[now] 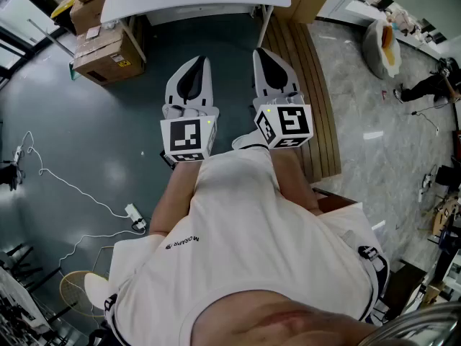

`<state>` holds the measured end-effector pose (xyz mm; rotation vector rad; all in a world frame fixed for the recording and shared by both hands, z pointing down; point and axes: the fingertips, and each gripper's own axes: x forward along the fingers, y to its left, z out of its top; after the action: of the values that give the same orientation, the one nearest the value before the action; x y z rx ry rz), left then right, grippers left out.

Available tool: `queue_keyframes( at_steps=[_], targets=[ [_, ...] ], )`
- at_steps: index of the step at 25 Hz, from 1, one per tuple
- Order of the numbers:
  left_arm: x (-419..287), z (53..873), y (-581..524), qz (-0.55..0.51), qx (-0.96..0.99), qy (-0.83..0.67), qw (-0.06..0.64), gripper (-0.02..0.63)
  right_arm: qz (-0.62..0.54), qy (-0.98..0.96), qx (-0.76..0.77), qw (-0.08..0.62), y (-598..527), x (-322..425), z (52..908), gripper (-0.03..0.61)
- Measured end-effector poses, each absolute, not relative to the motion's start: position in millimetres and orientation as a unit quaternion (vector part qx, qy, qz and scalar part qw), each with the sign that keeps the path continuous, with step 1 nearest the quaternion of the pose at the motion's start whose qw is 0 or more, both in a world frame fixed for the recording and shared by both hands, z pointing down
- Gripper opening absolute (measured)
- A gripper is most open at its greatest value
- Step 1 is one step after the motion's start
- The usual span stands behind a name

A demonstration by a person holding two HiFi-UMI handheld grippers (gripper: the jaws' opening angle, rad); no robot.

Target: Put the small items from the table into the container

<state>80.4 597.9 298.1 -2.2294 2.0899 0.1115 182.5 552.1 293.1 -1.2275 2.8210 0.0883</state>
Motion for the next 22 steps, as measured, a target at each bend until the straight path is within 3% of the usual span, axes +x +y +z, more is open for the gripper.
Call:
queue_keyframes(
  at_steps=[22],
  targets=[
    [69.1,300.7,567.0,0.028,-0.733,0.678,0.046,0.005,0.023,0.915,-0.401,0.035,522.2,172.4,294.5,0.005]
  ],
)
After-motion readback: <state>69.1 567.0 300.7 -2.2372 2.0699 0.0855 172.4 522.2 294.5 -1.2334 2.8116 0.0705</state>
